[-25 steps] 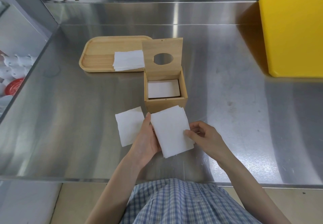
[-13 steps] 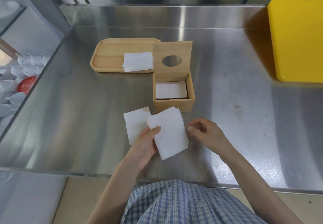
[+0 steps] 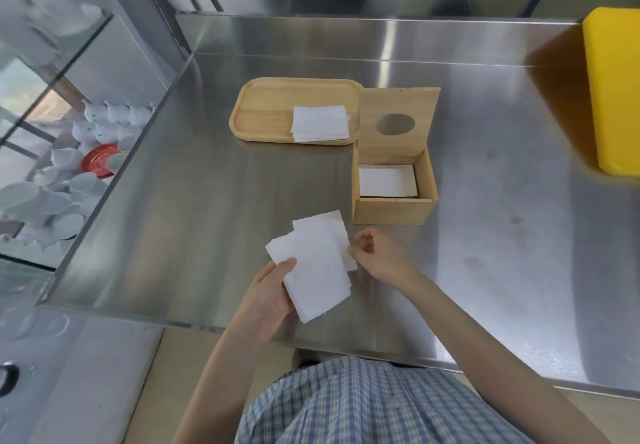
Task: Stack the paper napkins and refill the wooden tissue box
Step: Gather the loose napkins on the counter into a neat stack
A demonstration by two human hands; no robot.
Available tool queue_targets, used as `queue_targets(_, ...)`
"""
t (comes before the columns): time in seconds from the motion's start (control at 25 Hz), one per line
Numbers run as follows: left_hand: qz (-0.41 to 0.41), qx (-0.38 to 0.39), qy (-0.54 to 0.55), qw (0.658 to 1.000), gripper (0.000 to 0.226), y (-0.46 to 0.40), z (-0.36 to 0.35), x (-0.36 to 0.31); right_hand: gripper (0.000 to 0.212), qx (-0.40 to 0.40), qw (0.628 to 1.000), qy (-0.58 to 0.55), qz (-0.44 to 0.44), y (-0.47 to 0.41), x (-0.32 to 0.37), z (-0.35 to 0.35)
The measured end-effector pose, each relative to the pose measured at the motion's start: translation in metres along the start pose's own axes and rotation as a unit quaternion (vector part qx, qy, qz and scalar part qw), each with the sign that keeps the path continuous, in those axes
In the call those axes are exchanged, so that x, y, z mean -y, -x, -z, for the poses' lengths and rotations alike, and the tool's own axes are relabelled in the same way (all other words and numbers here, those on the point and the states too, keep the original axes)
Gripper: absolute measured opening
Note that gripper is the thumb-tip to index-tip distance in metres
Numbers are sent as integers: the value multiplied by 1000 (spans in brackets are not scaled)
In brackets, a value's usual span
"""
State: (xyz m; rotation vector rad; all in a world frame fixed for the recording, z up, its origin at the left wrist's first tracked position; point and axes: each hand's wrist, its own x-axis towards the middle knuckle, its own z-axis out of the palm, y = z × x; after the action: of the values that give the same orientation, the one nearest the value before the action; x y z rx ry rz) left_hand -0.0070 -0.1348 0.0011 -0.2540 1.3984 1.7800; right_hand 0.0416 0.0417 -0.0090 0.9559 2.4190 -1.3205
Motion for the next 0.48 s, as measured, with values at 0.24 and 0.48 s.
queue_targets(0.24,-2,-33,11,999,16,1,13,-3,54,-23,982,183,-31,-14,25,-25)
queue_targets(0.48,-2,-22,7,1000,17,-3,22,-7,47,-44,967,249,-21,-20,27,-34)
